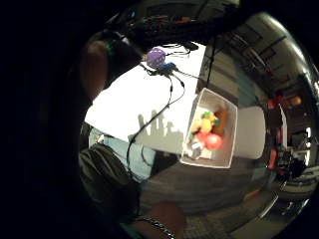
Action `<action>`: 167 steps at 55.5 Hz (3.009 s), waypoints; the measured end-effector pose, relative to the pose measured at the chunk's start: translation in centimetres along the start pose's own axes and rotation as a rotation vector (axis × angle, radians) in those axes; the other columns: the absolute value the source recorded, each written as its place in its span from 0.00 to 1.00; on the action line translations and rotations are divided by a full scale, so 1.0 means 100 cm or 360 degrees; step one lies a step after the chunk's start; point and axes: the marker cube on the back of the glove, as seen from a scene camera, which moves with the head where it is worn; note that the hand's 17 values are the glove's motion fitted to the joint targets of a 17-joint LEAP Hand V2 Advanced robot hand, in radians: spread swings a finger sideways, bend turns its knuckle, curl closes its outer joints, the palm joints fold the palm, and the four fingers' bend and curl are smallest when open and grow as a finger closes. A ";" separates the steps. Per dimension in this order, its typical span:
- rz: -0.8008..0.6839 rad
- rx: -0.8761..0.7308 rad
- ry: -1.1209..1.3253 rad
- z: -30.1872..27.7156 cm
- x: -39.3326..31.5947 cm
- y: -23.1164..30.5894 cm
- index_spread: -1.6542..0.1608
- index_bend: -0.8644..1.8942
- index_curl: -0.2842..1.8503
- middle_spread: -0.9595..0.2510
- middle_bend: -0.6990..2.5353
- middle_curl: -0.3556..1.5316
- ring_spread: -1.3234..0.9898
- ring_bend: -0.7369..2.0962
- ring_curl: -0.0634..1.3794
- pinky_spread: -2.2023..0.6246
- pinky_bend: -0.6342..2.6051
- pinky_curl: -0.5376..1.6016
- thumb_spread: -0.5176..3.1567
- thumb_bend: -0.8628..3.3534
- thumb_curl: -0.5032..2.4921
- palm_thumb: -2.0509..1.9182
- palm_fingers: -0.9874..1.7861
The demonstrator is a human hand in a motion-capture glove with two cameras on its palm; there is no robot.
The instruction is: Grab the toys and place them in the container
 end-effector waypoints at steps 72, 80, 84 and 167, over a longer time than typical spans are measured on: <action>0.0228 -0.0063 0.0317 0.243 0.040 -0.327 0.69 0.37 0.28 0.61 0.29 0.33 0.43 0.51 0.22 0.69 0.46 0.40 0.56 0.22 0.26 0.55 0.68; 0.0146 0.0285 0.0399 0.233 0.047 -0.327 0.69 0.38 0.30 0.56 0.29 0.35 0.40 0.60 0.32 0.64 0.50 0.43 0.58 0.24 0.28 0.58 0.78; 0.0170 0.0384 0.0334 0.215 0.047 -0.322 0.69 0.39 0.31 0.53 0.36 0.39 0.40 0.65 0.36 0.63 0.50 0.44 0.59 0.24 0.28 0.58 0.84; -0.0676 -0.0275 0.0181 0.123 -0.219 -0.320 0.67 0.40 0.45 0.67 0.34 0.49 0.48 0.53 0.27 0.77 0.49 0.42 0.44 0.19 0.25 0.49 0.38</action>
